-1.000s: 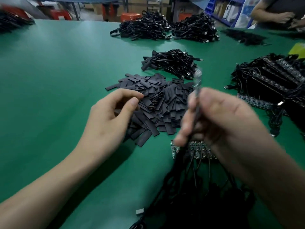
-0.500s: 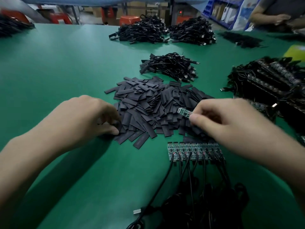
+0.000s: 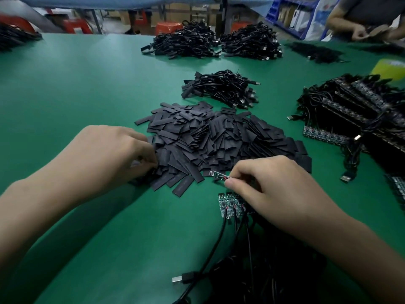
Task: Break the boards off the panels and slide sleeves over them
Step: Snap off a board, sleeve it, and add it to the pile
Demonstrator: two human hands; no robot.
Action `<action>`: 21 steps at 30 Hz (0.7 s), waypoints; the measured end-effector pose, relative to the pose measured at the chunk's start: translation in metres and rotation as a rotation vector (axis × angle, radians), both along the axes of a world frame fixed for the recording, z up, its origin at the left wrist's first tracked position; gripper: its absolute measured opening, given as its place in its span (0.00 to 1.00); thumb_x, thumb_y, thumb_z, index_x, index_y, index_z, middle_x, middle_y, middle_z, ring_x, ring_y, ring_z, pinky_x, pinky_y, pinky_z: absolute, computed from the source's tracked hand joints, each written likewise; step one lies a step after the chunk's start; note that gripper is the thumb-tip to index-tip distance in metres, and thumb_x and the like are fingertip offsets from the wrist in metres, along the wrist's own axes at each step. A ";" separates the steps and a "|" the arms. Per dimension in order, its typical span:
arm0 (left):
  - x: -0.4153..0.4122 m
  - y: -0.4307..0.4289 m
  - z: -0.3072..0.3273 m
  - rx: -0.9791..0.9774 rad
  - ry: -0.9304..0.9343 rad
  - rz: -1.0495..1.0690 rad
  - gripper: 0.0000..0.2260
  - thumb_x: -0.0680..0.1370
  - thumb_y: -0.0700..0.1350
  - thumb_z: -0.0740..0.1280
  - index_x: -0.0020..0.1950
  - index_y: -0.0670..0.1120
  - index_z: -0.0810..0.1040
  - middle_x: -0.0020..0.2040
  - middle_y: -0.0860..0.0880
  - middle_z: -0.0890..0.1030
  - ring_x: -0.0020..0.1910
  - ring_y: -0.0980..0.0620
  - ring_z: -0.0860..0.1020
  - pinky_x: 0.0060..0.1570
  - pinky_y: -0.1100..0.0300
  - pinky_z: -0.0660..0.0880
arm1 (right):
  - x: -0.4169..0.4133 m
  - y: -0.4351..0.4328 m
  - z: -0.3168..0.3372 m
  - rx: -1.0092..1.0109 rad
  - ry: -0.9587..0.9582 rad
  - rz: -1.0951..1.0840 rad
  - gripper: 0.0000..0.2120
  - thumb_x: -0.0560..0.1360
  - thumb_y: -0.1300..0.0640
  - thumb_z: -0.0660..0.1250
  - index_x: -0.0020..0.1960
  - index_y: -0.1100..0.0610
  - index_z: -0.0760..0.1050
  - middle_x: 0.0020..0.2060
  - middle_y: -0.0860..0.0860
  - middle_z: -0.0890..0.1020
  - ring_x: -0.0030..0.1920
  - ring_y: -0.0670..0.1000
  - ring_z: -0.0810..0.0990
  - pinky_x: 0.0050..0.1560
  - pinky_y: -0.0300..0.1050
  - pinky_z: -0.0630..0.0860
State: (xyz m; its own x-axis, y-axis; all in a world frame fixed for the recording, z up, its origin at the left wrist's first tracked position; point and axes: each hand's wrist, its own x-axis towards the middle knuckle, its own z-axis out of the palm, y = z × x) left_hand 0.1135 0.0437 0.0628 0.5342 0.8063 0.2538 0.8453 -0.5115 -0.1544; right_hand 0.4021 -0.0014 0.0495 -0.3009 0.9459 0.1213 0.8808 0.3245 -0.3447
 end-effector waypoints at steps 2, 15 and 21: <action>0.000 0.000 -0.001 0.012 -0.002 -0.036 0.03 0.70 0.50 0.76 0.41 0.57 0.83 0.40 0.59 0.82 0.39 0.50 0.82 0.27 0.61 0.73 | 0.000 0.000 0.000 -0.020 0.030 0.003 0.12 0.79 0.40 0.63 0.45 0.45 0.79 0.34 0.43 0.82 0.36 0.41 0.78 0.35 0.39 0.70; 0.012 0.002 -0.018 -0.079 -0.208 0.235 0.05 0.74 0.58 0.73 0.47 0.60 0.82 0.45 0.61 0.83 0.43 0.50 0.81 0.38 0.58 0.76 | 0.000 0.001 -0.010 -0.114 0.253 0.019 0.11 0.79 0.45 0.68 0.40 0.48 0.78 0.30 0.42 0.78 0.32 0.42 0.75 0.33 0.36 0.67; 0.022 0.005 -0.016 -0.191 -0.348 0.317 0.08 0.72 0.55 0.76 0.49 0.59 0.81 0.41 0.61 0.83 0.45 0.52 0.81 0.45 0.55 0.79 | -0.004 0.000 -0.016 -0.171 0.385 0.029 0.11 0.80 0.50 0.68 0.39 0.50 0.78 0.26 0.44 0.77 0.24 0.45 0.78 0.31 0.40 0.73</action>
